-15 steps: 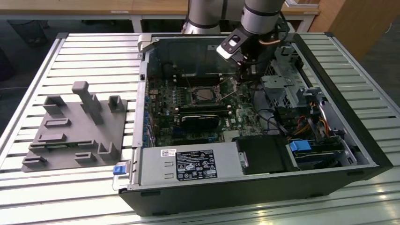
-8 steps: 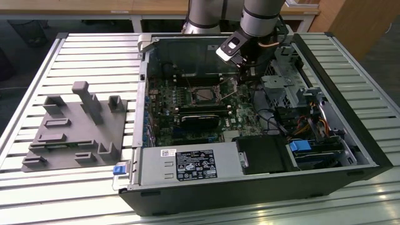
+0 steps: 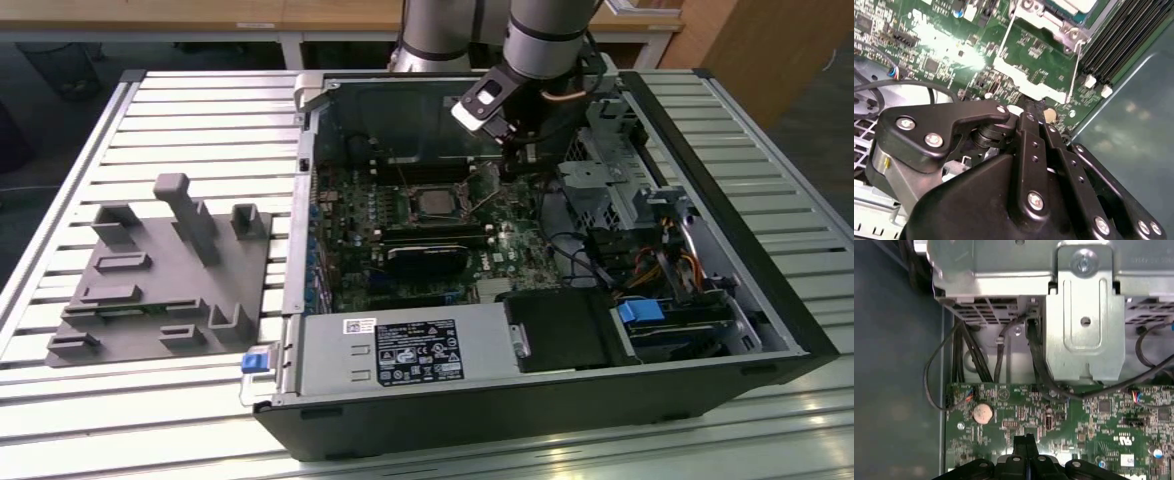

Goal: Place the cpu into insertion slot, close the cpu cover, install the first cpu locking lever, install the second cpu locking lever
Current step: 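Close the cpu cover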

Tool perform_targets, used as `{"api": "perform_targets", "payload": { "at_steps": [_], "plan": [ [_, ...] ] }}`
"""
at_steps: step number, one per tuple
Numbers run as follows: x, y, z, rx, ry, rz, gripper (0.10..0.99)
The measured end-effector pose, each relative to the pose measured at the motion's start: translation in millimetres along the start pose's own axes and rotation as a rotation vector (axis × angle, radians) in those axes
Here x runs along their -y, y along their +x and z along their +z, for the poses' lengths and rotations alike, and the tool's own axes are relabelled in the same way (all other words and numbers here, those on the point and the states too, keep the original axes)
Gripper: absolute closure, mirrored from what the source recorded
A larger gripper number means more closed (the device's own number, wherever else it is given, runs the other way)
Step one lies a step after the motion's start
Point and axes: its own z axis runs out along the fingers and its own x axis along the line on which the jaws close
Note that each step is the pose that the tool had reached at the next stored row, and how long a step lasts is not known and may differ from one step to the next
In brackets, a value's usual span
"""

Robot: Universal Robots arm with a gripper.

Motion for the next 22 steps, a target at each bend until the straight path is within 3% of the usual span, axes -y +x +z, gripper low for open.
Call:
{"api": "perform_targets", "payload": {
  "at_steps": [13, 22],
  "plan": [
    [27.0, -0.4, -0.6, 0.0000, 0.000, 0.000, 0.965],
    [40.5, -0.5, -0.8, 0.0000, 0.000, 0.000, 0.965]
  ]
}}
